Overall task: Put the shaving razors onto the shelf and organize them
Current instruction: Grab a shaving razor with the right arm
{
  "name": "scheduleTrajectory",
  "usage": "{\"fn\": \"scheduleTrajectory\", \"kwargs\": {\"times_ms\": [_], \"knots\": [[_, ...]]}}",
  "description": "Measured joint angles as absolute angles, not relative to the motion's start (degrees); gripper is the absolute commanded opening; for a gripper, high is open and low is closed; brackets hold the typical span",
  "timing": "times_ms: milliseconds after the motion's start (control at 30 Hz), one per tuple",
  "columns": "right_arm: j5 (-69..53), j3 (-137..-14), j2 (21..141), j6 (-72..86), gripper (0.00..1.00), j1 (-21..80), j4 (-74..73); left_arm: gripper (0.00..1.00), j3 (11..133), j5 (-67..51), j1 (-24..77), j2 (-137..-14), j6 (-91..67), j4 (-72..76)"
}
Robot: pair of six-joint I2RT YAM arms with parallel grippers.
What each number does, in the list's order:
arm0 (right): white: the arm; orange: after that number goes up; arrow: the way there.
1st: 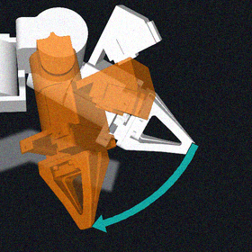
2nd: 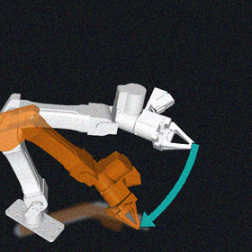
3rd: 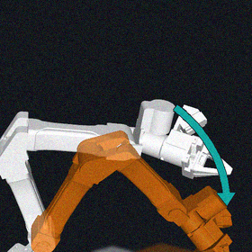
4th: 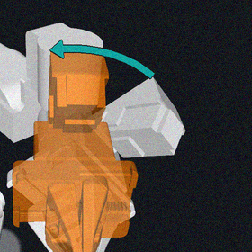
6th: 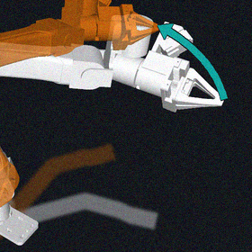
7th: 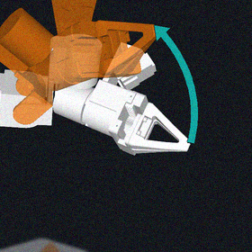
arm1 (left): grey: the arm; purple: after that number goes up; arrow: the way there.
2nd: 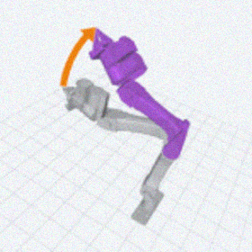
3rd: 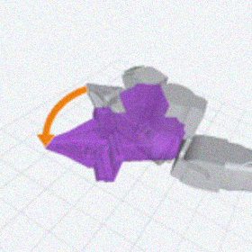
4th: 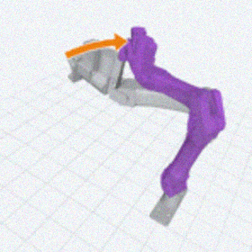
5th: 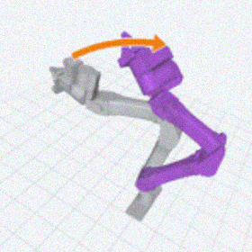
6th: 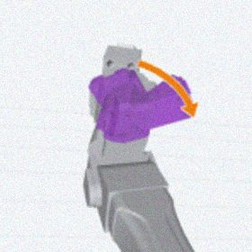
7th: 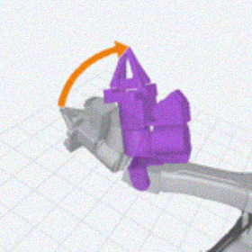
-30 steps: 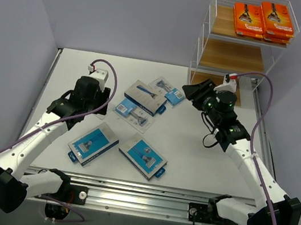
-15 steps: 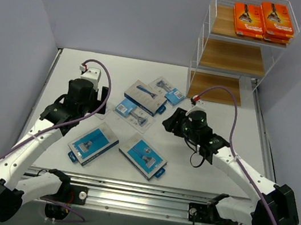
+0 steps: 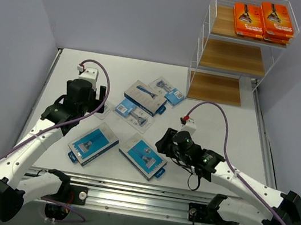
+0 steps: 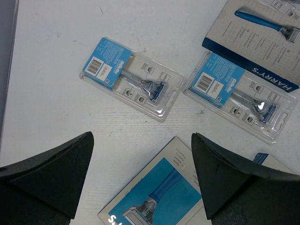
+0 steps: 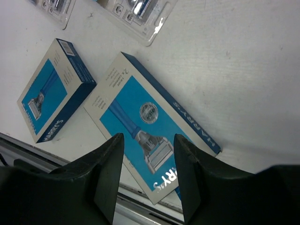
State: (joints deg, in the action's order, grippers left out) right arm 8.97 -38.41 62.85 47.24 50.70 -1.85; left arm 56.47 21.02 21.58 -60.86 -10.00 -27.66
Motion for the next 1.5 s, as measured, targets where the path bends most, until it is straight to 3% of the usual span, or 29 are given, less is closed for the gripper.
{"fn": "scheduleTrajectory", "kwargs": {"times_ms": [167, 433, 1500], "knots": [[11.9, -30.5, 56.55, 55.11, 0.41, 55.53, -1.34, 0.94, 56.38, 21.02, 21.58, -62.13, -9.96, -26.83], [13.45, -25.39, 59.24, 62.15, 0.39, 61.25, -0.95, 0.94, 56.38, 21.06, 21.58, -62.67, -9.8, -26.79], [14.17, -17.69, 50.59, 71.26, 0.34, 62.54, -0.49, 0.95, 56.49, 16.62, 21.19, -65.3, -8.86, -26.81]]}}
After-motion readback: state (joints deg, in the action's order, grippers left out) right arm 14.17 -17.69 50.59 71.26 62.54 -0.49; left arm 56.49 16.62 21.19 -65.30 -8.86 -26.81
